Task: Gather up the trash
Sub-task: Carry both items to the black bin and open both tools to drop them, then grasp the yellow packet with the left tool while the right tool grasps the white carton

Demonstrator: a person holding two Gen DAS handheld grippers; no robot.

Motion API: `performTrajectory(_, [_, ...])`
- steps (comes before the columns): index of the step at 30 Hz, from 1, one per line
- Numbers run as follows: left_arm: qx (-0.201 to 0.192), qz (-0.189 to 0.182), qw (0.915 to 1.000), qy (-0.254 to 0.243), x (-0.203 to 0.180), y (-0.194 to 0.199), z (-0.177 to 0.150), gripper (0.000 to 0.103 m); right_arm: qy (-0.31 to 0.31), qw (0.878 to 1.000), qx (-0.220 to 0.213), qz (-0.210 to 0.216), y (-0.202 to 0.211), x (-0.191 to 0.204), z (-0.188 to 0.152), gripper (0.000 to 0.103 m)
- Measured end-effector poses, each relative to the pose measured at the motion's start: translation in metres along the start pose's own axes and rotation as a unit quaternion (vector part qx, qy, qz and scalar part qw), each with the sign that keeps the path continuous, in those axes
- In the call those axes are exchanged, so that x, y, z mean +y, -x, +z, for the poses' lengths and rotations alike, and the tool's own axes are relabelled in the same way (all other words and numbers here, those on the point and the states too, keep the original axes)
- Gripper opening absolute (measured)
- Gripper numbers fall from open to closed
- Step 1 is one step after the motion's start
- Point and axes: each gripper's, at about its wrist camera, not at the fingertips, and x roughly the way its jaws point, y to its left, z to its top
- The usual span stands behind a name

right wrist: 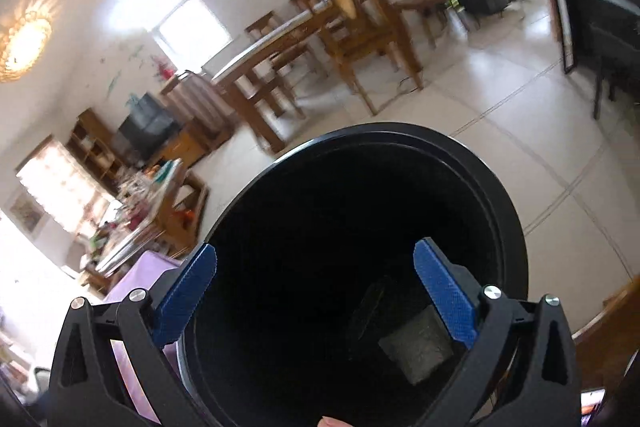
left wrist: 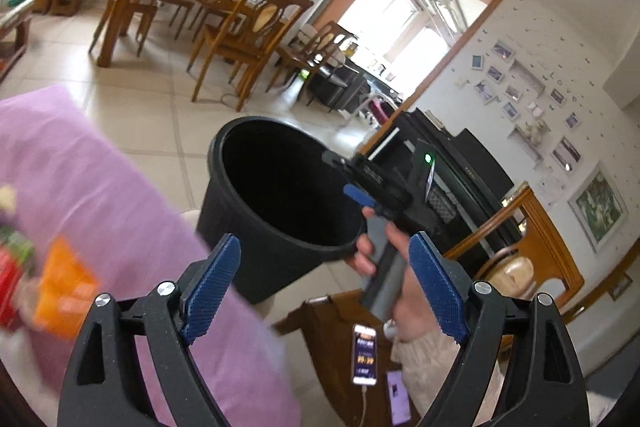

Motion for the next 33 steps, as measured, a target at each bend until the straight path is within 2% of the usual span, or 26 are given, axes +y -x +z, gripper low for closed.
performTrajectory(3, [-0.025, 0.015, 0.9996, -0.001, 0.008, 0.053, -0.022, 0.085, -0.012, 0.998, -0.040, -0.036, 0.010, 0.023, -0.024, 0.099])
performTrajectory(9, [-0.084, 0.071, 0.9939, 0.006, 0.030, 0.156, -0.055, 0.090, -0.052, 0.989, -0.118, -0.068, 0.030, 0.059, -0.066, 0.099])
performTrajectory(12, [-0.121, 0.120, 0.9853, 0.006, 0.046, 0.219, -0.074, 0.096, -0.082, 0.984, -0.136, -0.081, 0.036, 0.052, -0.080, 0.099])
performTrajectory(15, [-0.146, 0.170, 0.9743, 0.022, 0.071, 0.272, -0.094, 0.097, -0.102, 0.981, -0.142, -0.084, 0.040, 0.037, -0.084, 0.099])
performTrajectory(19, [-0.156, 0.235, 0.9568, 0.069, 0.116, 0.333, -0.124, 0.097, -0.099, 0.988, -0.120, -0.010, 0.046, 0.026, -0.071, 0.099])
performTrajectory(21, [-0.151, 0.250, 0.9520, 0.093, 0.138, 0.353, -0.136, 0.097, -0.076, 0.992, -0.095, 0.024, 0.050, 0.030, -0.064, 0.099])
performTrajectory(23, [-0.135, 0.258, 0.9496, 0.116, 0.154, 0.362, -0.144, 0.096, -0.051, 0.994, -0.094, 0.014, 0.057, 0.043, -0.064, 0.099])
performTrajectory(26, [-0.108, 0.273, 0.9459, 0.137, 0.173, 0.368, -0.154, 0.096, 0.036, 0.996, -0.077, -0.003, 0.062, 0.083, -0.071, 0.099])
performTrajectory(27, [-0.099, 0.276, 0.9451, 0.144, 0.178, 0.365, -0.158, 0.096, 0.060, 0.996, -0.068, -0.003, 0.063, 0.097, -0.075, 0.099])
performTrajectory(28, [-0.092, 0.277, 0.9451, 0.148, 0.180, 0.362, -0.157, 0.096, 0.083, 0.994, -0.062, 0.023, 0.066, 0.114, -0.080, 0.099])
performTrajectory(30, [-0.075, 0.284, 0.9439, 0.150, 0.186, 0.354, -0.156, 0.096, 0.136, 0.984, -0.042, 0.109, 0.075, 0.156, -0.095, 0.099])
performTrajectory(31, [-0.070, 0.289, 0.9431, 0.148, 0.188, 0.351, -0.158, 0.096, 0.162, 0.977, -0.031, 0.135, 0.078, 0.174, -0.101, 0.099])
performTrajectory(32, [-0.066, 0.291, 0.9429, 0.149, 0.191, 0.350, -0.157, 0.094, 0.207, 0.963, -0.011, 0.173, 0.081, 0.202, -0.113, 0.099])
performTrajectory(33, [-0.064, 0.287, 0.9434, 0.154, 0.194, 0.348, -0.157, 0.089, 0.263, 0.941, 0.019, 0.213, 0.082, 0.236, -0.130, 0.099])
